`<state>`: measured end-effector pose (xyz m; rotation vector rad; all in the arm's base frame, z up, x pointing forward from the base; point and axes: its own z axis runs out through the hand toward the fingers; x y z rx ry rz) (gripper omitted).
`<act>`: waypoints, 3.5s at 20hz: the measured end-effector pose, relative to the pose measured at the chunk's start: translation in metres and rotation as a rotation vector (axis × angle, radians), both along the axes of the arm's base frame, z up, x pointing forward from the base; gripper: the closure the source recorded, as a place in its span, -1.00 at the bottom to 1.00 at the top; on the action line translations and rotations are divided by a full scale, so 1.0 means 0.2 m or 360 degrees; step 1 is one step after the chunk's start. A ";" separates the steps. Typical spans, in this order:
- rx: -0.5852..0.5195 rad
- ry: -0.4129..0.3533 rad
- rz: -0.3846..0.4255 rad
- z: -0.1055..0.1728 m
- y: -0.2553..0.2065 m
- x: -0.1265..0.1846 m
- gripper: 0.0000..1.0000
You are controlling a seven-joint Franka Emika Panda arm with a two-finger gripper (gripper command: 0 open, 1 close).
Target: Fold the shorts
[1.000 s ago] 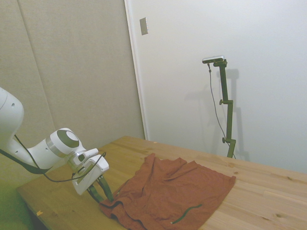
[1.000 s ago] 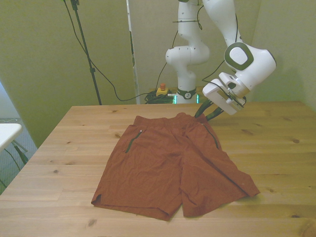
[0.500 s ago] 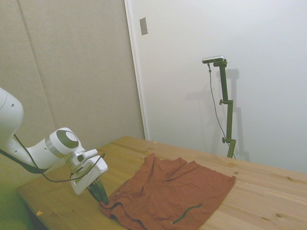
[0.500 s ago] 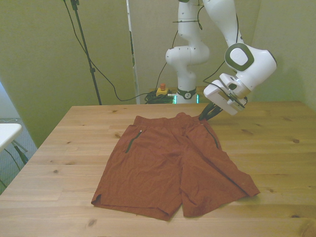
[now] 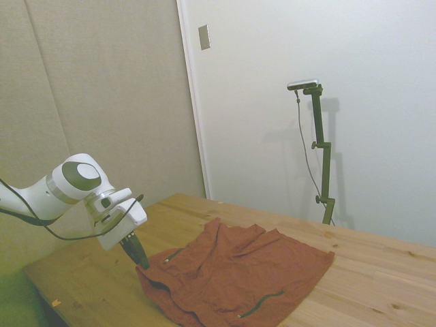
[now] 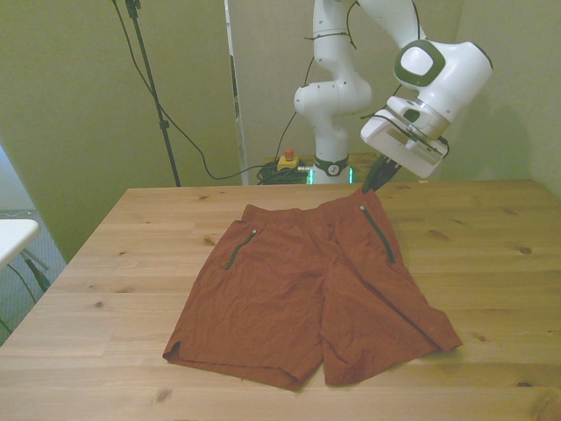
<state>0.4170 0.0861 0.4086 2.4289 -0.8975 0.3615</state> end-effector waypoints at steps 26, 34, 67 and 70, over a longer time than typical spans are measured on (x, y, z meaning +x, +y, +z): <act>0.0668 -0.0269 -0.0678 0.00 -1.40 -0.03 1.00; 0.0703 -0.0204 -0.0808 -0.20 -1.60 -0.06 -1.00; -0.0211 -0.0237 0.0587 -0.35 -0.02 0.36 -1.00; -0.0204 -0.0234 0.0606 -0.40 0.00 0.38 -1.00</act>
